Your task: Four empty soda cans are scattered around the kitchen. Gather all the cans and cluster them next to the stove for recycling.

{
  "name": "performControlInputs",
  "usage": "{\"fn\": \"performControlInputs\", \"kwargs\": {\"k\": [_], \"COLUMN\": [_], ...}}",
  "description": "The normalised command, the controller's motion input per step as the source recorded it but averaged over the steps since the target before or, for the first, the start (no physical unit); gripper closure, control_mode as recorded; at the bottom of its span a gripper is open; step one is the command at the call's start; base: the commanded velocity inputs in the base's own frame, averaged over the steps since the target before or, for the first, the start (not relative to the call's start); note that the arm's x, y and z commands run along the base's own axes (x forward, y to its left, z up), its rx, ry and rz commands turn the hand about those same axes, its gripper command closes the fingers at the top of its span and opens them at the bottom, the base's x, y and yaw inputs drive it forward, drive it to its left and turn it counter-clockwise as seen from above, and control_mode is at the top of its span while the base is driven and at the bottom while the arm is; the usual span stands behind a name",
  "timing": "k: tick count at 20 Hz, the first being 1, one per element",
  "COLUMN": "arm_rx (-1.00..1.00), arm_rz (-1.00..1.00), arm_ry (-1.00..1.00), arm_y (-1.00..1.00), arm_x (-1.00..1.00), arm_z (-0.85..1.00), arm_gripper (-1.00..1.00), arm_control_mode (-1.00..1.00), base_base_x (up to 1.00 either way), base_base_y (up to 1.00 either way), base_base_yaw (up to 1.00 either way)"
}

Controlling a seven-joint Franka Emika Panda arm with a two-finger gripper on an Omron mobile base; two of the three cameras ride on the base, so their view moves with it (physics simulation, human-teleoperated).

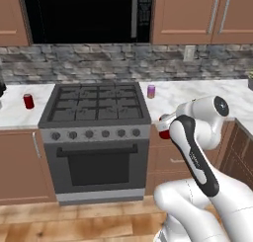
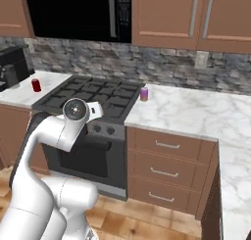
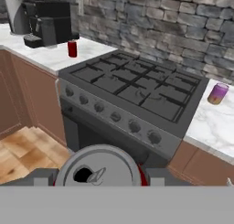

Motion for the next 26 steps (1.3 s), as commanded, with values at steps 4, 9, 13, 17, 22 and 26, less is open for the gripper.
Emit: {"fn": "performControlInputs", "kwargs": {"k": [4,9,13,17,22,26], "arm_rx": [0.0,0.0,0.0,0.0,0.0,0.0], "arm_rz": [0.0,0.0,0.0,0.0,0.0,0.0], "arm_ry": [0.0,0.0,0.0,0.0,0.0,0.0], "arm_y": [0.0,0.0,0.0,0.0,0.0,0.0], "arm_x": [0.0,0.0,0.0,0.0,0.0,0.0], "arm_z": [0.0,0.0,0.0,0.0,0.0,0.0], "arm_gripper": [1.0,1.0,1.0,1.0,1.0,1.0], "arm_control_mode": [1.0,1.0,1.0,1.0,1.0,1.0], "base_base_x": [0.22,0.21,0.59,0.62,0.52,0.34], "base_base_y": [-0.09,-0.06,-0.22,-0.25,-0.2,-0.13], "base_base_yaw": [0.02,0.01,0.0,0.0,0.0,0.0]}}
